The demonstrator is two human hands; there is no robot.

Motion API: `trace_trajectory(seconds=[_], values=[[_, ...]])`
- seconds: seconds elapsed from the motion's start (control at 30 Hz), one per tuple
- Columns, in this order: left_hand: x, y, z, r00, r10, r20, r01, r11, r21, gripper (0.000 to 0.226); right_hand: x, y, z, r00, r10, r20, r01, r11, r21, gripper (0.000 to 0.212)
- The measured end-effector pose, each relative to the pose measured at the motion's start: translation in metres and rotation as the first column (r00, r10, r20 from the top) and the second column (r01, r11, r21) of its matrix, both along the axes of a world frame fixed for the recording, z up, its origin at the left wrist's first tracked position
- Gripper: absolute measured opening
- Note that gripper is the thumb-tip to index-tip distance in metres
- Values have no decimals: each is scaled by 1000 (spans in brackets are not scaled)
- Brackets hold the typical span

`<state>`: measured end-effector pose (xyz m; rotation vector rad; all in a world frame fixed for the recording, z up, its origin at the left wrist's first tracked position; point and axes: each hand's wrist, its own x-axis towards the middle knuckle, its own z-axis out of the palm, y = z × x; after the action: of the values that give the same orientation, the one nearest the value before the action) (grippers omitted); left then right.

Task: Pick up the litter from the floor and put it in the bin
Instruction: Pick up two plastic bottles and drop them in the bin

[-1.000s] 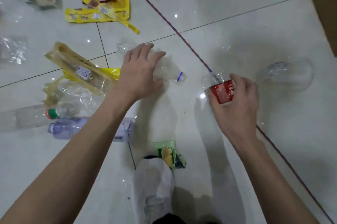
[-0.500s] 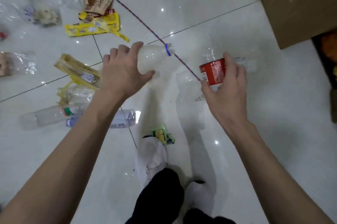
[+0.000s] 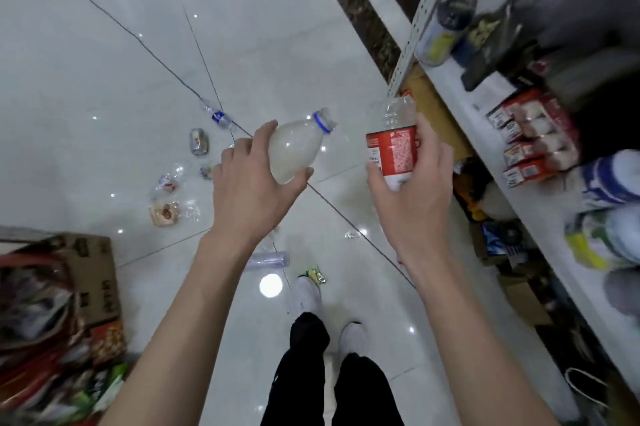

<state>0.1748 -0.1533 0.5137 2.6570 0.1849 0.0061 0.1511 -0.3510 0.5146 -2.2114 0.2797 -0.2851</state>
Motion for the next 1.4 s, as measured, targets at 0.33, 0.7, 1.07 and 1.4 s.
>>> trace_trajectory(seconds=[0.33, 0.7, 1.07, 1.4], values=[[-113, -42, 206, 995, 23, 94, -12, 993, -115, 81, -114, -33, 203, 982, -55, 183, 38, 995, 93, 80], [-219, -58, 233, 973, -205, 110, 229, 923, -309, 81, -275, -35, 230, 937, -286, 200, 277, 958, 69, 82], [-322, -106, 213, 847, -531, 33, 484, 743, -462, 81, -434, -46, 232, 790, -598, 135, 609, 791, -62, 80], [-424, -212, 217, 622, -783, 29, 687, 527, -500, 82, -564, -100, 239, 572, -813, 105, 820, 571, -48, 82]])
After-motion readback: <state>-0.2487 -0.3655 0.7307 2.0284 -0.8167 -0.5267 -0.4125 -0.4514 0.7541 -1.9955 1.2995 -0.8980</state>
